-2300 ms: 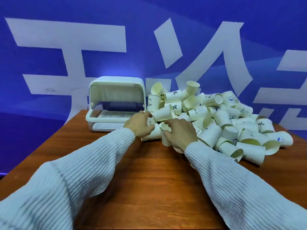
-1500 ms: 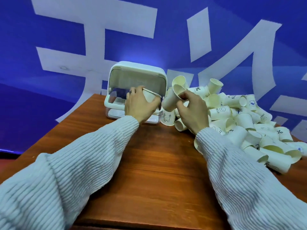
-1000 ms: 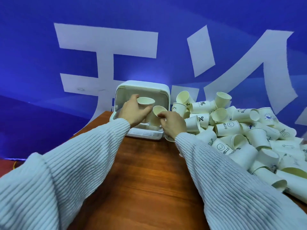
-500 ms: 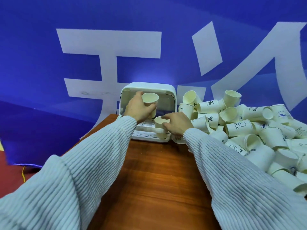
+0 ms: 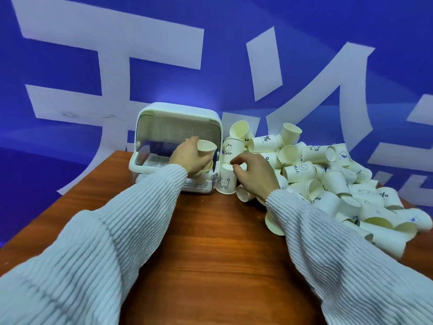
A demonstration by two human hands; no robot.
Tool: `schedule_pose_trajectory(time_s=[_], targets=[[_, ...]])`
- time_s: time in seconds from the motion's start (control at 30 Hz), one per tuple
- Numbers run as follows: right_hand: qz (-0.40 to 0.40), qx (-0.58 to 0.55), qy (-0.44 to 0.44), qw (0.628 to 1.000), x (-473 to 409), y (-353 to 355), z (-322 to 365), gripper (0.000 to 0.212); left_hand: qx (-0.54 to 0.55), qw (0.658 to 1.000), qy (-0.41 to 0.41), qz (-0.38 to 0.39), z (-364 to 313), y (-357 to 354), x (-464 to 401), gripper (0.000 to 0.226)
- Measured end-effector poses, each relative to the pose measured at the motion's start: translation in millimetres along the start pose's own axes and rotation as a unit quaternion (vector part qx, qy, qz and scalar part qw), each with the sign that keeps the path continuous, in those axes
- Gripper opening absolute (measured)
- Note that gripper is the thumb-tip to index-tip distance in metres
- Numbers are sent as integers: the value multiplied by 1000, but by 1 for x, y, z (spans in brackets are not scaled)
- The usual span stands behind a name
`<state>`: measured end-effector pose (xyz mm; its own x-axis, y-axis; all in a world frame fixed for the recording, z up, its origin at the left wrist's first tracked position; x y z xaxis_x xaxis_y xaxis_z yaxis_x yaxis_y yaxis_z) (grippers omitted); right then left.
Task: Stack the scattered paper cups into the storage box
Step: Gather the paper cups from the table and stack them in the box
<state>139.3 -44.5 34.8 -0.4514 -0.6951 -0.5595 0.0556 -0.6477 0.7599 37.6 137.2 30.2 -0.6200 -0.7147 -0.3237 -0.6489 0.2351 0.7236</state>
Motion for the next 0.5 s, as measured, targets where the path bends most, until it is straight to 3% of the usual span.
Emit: schedule_pose_trajectory(time_s=[0.2,0.37,0.43,0.5], targets=[[2,22,-21,1000,15,16,-22,24,-119,991,35,59,9,-16,3,77],[-6,29,-46,998,20,26,-35,28,-288,945,39,149,15,-25,5,100],[-8,33,-60,998,22,32,-42,30,-282,951,25,126,11,-22,5,94],[-5,35,-81,996,24,37,-49,33,-229,972,-27,35,-1,-21,7,83]])
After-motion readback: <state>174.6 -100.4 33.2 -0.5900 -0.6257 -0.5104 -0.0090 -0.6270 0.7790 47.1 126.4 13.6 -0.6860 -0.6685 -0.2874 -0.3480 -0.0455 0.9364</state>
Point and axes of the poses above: each hand's wrist, its own x-axis away from the middle knuckle, its own y-axis out of the back of the hand, z = x × y, the point moved 5 cm from there along -x, towards the middle knuckle, and after that the axes turned 5 degrees about y, right-handed, at the moved point
